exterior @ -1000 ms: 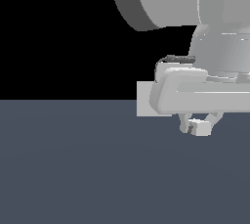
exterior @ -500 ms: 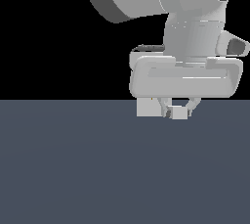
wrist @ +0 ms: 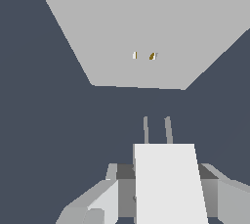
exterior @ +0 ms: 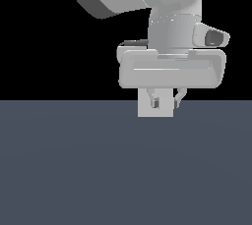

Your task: Plug the charger into the wall socket.

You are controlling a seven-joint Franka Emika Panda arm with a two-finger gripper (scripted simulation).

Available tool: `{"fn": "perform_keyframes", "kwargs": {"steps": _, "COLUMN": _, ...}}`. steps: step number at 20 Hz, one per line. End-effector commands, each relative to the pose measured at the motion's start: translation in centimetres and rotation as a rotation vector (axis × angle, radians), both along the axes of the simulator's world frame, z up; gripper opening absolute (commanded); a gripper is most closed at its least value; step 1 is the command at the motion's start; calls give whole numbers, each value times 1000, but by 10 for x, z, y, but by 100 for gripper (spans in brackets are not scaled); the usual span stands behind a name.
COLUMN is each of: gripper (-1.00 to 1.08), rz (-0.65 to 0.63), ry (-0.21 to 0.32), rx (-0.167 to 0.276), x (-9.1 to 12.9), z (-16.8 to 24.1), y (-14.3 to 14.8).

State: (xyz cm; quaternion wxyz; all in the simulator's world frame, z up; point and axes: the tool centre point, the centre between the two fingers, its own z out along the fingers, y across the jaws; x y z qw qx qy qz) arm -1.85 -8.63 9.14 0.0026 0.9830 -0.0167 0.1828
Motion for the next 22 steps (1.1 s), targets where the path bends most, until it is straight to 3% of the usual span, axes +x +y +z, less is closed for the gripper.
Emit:
{"fn": "perform_keyframes", "kwargs": {"steps": 1, "gripper": -100, "rz": -19, "ry": 1, "rx": 0, "x": 3, "z": 3, "y": 3}}
{"fn": "perform_keyframes", "kwargs": {"steps": 22, "gripper": -100, "rz": -50, "ry": 4, "rx": -2, "x": 16, "z": 9, "y": 9}}
